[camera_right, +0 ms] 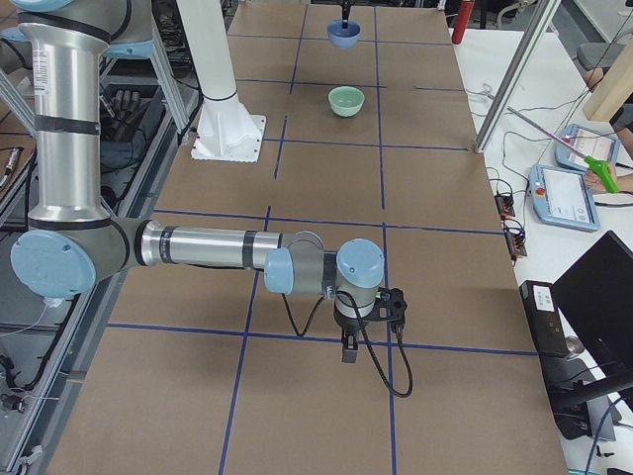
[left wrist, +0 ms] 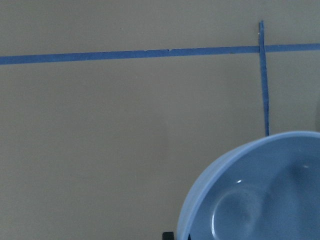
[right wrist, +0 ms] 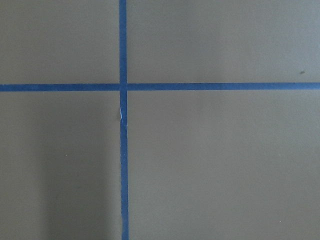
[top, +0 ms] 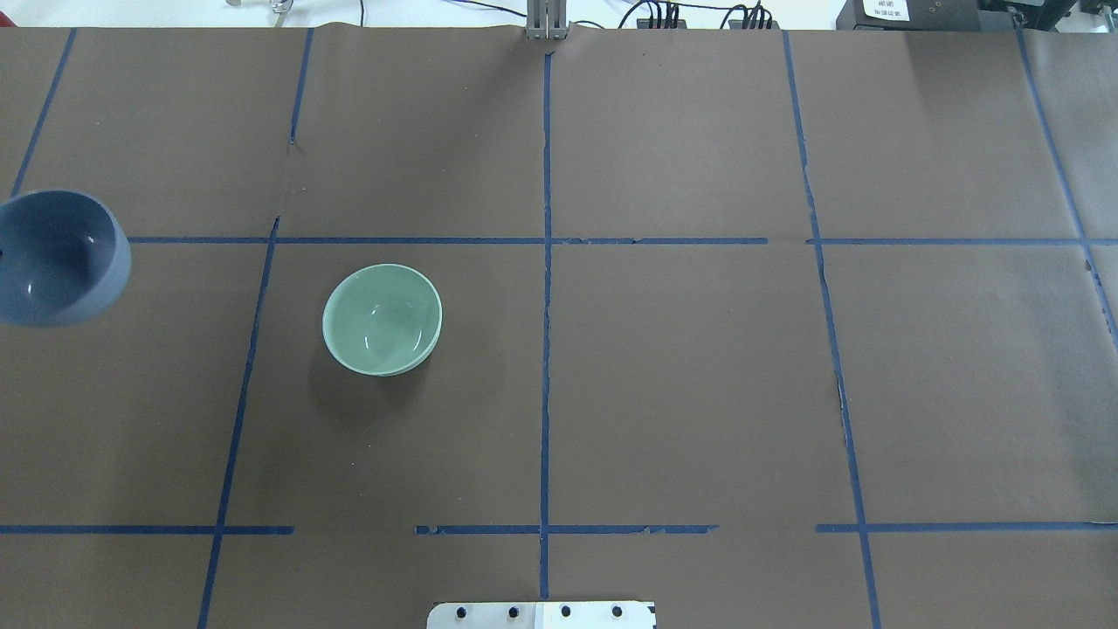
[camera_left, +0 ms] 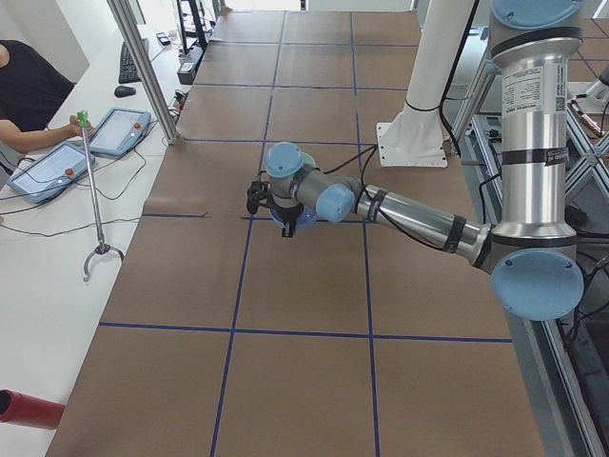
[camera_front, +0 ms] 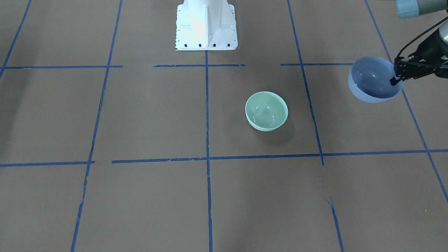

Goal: Stack blue bowl on green bowl
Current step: 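Grasp the blue bowl rim with the left gripper and lift it, then carry the blue bowl with the left gripper over the green bowl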

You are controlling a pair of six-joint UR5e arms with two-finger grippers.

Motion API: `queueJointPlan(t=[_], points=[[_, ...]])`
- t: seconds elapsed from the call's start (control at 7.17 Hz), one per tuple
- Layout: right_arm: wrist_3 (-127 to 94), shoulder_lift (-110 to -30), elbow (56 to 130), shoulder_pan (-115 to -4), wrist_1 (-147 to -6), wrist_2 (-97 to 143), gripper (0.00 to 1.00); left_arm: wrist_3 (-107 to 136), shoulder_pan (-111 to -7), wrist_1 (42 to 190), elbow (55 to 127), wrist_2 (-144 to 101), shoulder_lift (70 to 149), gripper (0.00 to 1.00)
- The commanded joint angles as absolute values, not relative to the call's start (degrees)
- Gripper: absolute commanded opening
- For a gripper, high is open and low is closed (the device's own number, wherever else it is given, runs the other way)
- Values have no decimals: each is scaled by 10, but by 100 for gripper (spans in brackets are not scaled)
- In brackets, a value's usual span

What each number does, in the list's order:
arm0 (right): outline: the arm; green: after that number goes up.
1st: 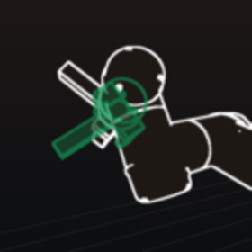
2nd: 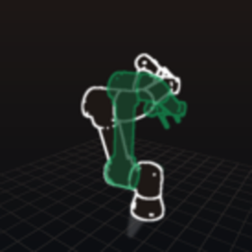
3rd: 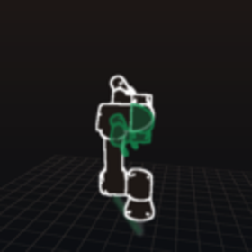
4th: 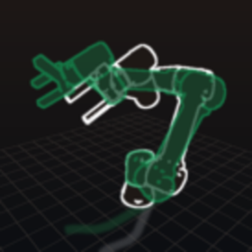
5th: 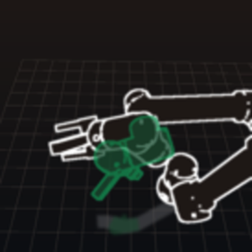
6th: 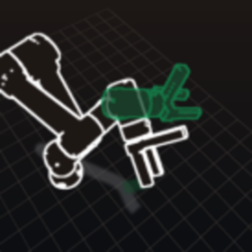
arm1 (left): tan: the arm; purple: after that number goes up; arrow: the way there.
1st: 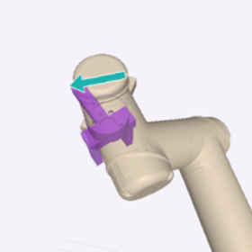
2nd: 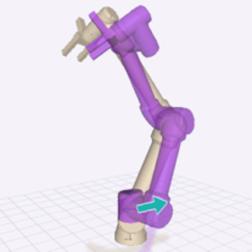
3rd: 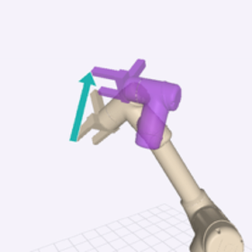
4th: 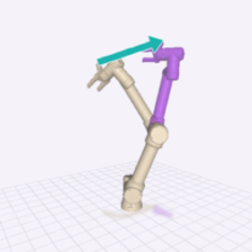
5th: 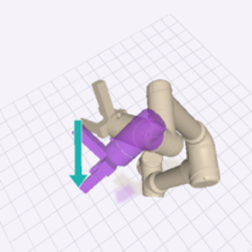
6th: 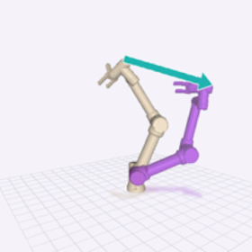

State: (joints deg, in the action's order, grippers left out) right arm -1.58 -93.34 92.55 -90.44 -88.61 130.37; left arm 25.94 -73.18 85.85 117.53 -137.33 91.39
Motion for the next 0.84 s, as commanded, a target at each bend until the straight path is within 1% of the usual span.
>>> queueJointPlan(t=[0.0,0.14,0.42,0.56,0.7], points=[[-16,-933,925,-904,-886,1303,100,285,-759,711,1230,-1375,993,0],[-16,-933,925,-904,-886,1303,100,378,-715,726,1237,-1379,1012,0],[-16,-933,925,-904,-887,1304,100,591,-603,877,1225,-1375,1020,0],[-16,-933,925,-904,-886,1304,100,664,-556,937,1206,-1373,1023,0],[-16,-933,925,-904,-886,1303,100,711,-521,987,1172,-1337,1040,0]])
